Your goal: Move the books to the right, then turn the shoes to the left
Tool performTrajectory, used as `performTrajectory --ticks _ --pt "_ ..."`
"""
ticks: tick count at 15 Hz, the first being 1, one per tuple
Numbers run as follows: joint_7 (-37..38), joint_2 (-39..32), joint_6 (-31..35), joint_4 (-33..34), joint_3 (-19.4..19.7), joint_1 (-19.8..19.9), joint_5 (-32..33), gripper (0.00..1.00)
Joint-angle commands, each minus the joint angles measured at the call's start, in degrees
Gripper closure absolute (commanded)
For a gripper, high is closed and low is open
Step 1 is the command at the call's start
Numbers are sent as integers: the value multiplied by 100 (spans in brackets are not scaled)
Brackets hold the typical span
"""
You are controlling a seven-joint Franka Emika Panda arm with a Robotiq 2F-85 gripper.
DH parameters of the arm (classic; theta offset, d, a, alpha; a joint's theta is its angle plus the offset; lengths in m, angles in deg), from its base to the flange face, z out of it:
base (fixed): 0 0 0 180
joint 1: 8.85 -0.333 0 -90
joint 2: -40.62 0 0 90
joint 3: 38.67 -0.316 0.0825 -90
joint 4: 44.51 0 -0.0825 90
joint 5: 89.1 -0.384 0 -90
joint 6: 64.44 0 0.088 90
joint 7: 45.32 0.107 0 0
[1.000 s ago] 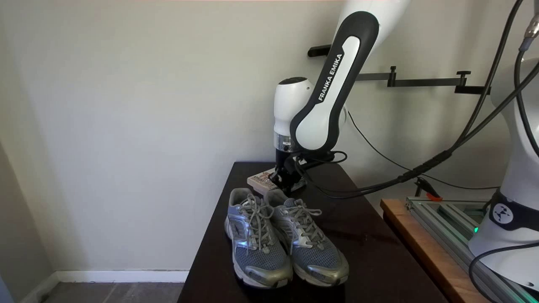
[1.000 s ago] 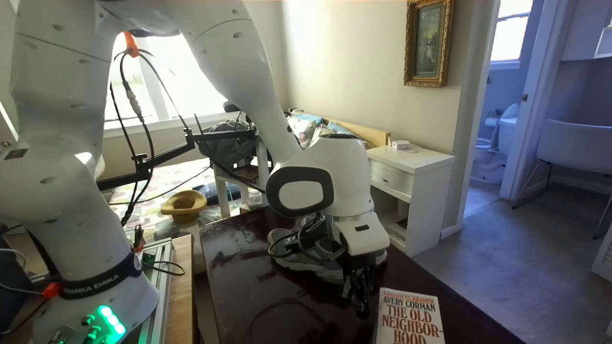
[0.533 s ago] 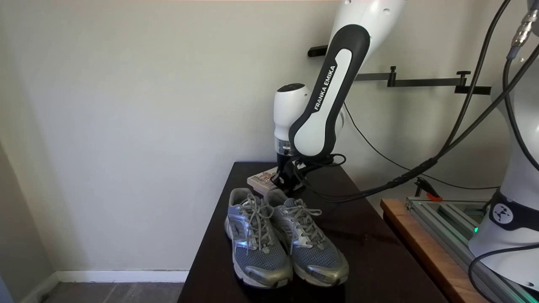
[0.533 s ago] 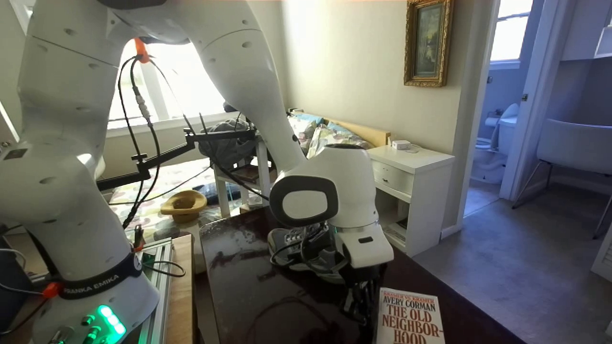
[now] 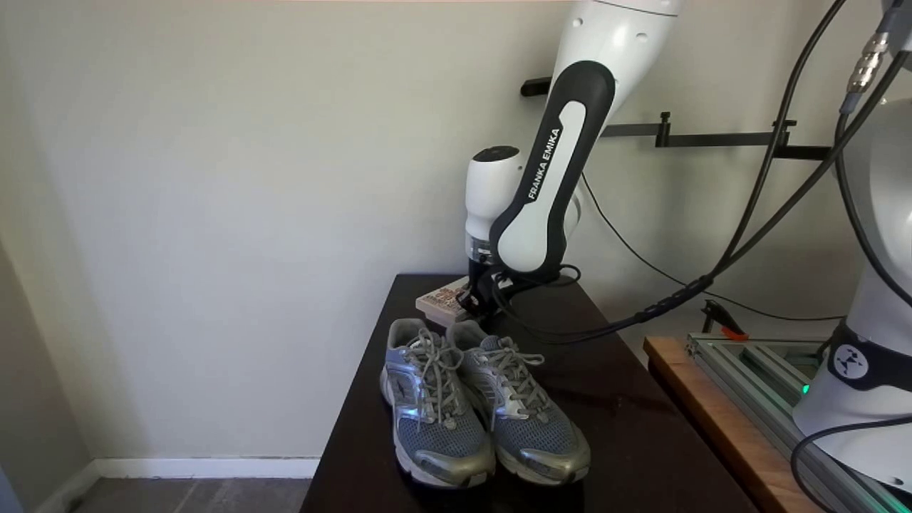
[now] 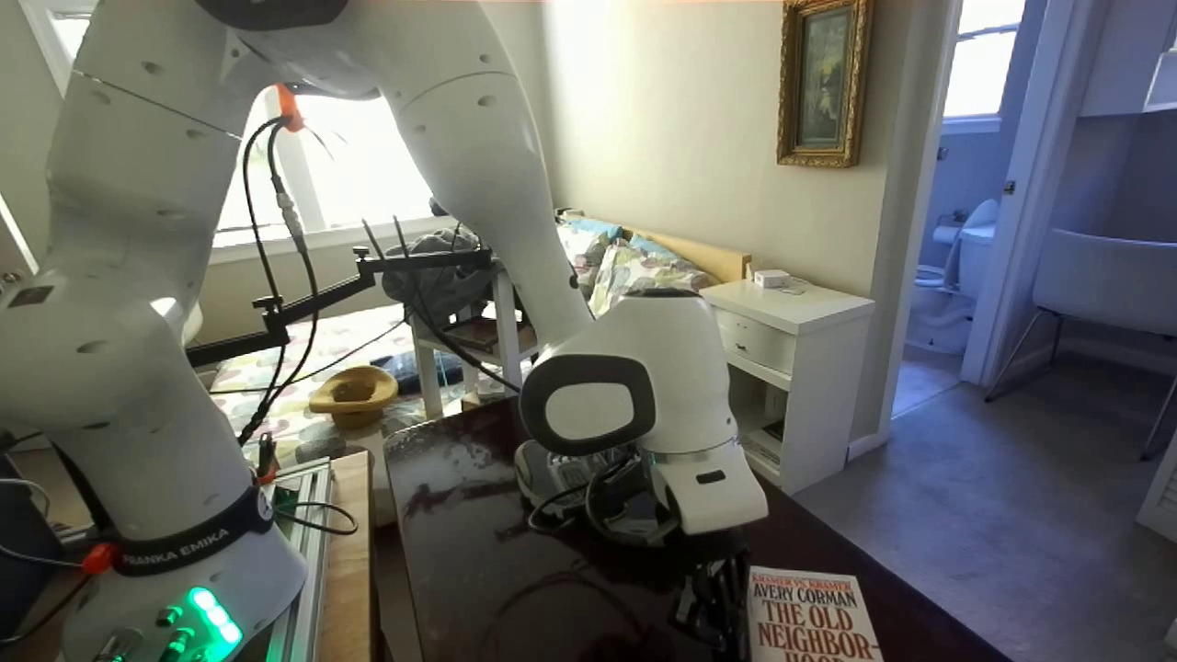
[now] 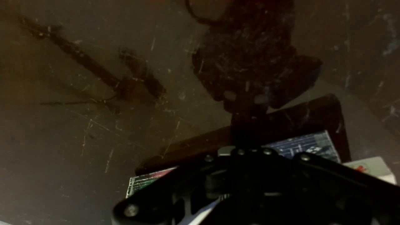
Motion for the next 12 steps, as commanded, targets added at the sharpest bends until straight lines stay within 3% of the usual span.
performTrajectory --ticks 1,12 --pt "232 -252 246 118 191 -160 -181 100" --pt "503 -390 186 327 530 -225 -402 100"
